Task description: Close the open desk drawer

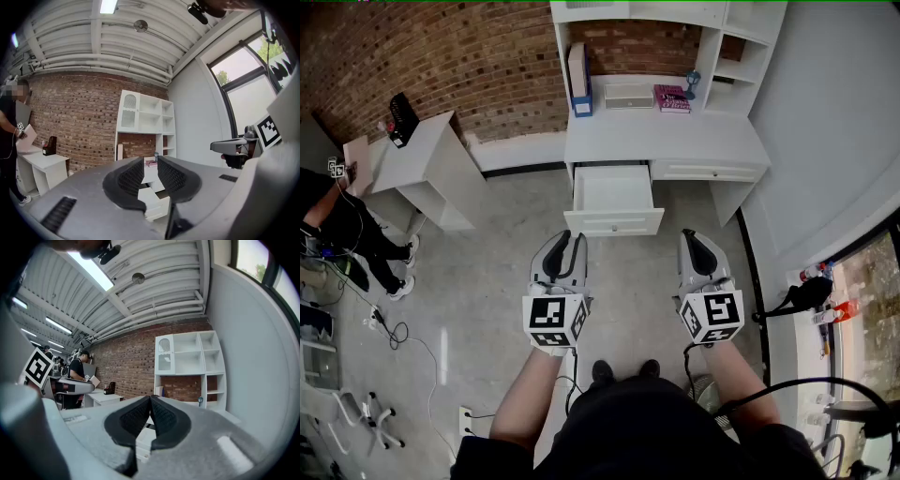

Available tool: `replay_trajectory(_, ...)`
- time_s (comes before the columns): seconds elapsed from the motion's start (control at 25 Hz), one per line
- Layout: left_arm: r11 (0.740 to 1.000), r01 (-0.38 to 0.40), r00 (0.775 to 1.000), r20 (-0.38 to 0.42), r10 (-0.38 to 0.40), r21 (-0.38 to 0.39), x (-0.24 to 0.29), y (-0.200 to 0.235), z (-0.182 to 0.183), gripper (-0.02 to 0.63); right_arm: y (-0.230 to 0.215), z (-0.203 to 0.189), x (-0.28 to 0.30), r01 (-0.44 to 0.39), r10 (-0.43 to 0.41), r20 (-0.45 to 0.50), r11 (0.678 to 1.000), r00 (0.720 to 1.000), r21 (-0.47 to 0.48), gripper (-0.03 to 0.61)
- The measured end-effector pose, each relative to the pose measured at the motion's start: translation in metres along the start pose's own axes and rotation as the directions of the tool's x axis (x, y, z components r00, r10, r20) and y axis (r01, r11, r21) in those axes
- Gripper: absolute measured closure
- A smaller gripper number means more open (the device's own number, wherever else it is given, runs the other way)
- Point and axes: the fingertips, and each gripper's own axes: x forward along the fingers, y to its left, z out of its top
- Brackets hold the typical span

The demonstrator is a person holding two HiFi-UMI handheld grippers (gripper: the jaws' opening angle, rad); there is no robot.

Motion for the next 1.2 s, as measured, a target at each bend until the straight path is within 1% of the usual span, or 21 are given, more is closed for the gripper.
replay_trajectory(0.16,1.0,-0.013,1.0,-0.005,0.013,0.001,0.0,-0.002,-0.003,0.525,-0.003,-0.003,0.0,-0.007,0.007,-0.007,1.0,1.0,-0.004,0.574)
replay_trajectory(0.28,0.999,-0.031,0.999,-0.004,0.031,0.011,-0.003,0.002,-0.005,0.525,-0.007,-0.004,0.0,0.021,-0.021,-0.009,1.0,1.0,-0.008,0.574)
replay_trajectory(0.32,0.999,-0.042,0.999,0.001,0.042,0.013,-0.004,0.005,-0.005,0.525,-0.009,-0.005,0.001,0.032,-0.032,-0.01,0.999,0.999,-0.008,0.547)
replay_trajectory(0.36,0.999,-0.053,0.999,0.005,0.052,0.012,-0.005,0.008,-0.006,0.513,-0.01,-0.007,0.002,0.041,-0.041,-0.015,0.999,0.999,-0.007,0.484)
replay_trajectory(0.4,0.998,-0.059,0.998,0.005,0.059,0.006,-0.006,0.012,-0.008,0.445,-0.012,-0.009,0.003,0.048,-0.048,-0.022,0.999,0.999,-0.004,0.418)
replay_trajectory(0.44,0.998,-0.061,0.998,-0.002,0.061,-0.004,-0.006,0.015,-0.011,0.364,-0.013,-0.011,0.005,0.055,-0.055,-0.029,0.999,0.998,0.0,0.379)
replay_trajectory(0.48,0.998,-0.06,0.998,-0.013,0.06,-0.015,-0.006,0.018,-0.016,0.317,-0.015,-0.013,0.006,0.062,-0.062,-0.034,0.998,0.998,0.005,0.37)
replay_trajectory(0.52,0.998,-0.057,0.998,-0.028,0.056,-0.024,-0.006,0.02,-0.021,0.307,-0.016,-0.015,0.007,0.07,-0.069,-0.038,0.998,0.997,0.011,0.362)
replay_trajectory(0.64,0.998,-0.048,0.997,-0.068,0.045,-0.037,-0.01,0.028,-0.038,0.302,-0.015,-0.021,0.01,0.094,-0.093,-0.05,0.995,0.994,0.025,0.357)
replay_trajectory(0.8,0.997,-0.053,0.994,-0.101,0.047,-0.053,-0.011,0.049,-0.059,0.302,-0.007,-0.025,0.02,0.121,-0.12,-0.061,0.993,0.991,0.015,0.357)
replay_trajectory(0.92,0.995,-0.065,0.988,-0.142,0.053,-0.078,-0.006,0.062,-0.086,0.304,-0.003,-0.034,0.023,0.144,-0.143,-0.079,0.99,0.987,0.003,0.357)
replay_trajectory(1.08,0.991,-0.093,0.972,-0.224,0.069,-0.097,0.006,0.069,-0.135,0.302,-0.002,-0.048,0.024,0.166,-0.167,-0.104,0.986,0.981,-0.018,0.357)
replay_trajectory(1.2,0.988,-0.108,0.955,-0.286,0.073,-0.108,0.024,0.067,-0.169,0.304,-0.01,-0.062,0.035,0.155,-0.158,-0.119,0.987,0.98,-0.035,0.357)
